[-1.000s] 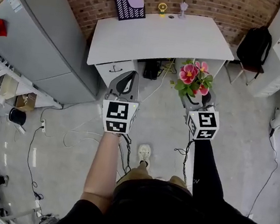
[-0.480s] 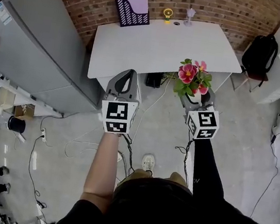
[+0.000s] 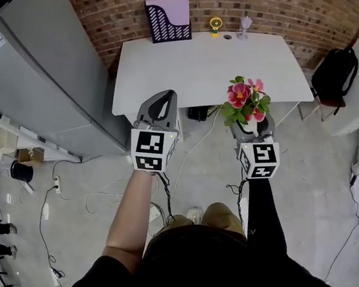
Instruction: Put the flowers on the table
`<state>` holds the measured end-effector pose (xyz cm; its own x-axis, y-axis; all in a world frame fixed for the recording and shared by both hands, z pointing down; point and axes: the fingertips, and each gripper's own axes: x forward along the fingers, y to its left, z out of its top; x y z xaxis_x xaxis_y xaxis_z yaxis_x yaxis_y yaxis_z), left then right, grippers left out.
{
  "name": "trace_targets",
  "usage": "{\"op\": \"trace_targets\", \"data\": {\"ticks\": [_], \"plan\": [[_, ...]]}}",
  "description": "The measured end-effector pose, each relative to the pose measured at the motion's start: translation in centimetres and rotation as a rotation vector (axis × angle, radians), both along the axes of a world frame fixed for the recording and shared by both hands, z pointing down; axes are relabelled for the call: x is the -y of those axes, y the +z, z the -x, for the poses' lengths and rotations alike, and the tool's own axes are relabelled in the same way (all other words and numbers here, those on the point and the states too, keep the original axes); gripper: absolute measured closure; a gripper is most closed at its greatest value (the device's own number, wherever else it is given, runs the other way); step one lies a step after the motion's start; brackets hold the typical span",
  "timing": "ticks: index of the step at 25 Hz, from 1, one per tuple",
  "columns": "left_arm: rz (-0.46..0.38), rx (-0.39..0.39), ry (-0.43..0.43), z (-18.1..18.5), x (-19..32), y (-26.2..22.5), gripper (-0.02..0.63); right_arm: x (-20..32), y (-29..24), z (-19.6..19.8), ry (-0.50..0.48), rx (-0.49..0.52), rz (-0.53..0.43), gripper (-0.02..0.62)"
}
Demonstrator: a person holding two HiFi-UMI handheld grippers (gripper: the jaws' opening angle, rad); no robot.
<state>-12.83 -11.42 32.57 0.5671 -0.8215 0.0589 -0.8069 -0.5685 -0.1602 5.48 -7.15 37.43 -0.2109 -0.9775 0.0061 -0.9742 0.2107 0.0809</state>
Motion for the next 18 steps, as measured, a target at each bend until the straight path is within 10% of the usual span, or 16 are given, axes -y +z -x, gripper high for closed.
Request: {"op": "trace_targets", "data": {"ticks": [18], "plan": [[-0.039,0.014,-0.120,-3.2,15.8,0.4,0.597,17.6,0.0,-3.3,-0.091,0.027,-0.032,0.253]]}}
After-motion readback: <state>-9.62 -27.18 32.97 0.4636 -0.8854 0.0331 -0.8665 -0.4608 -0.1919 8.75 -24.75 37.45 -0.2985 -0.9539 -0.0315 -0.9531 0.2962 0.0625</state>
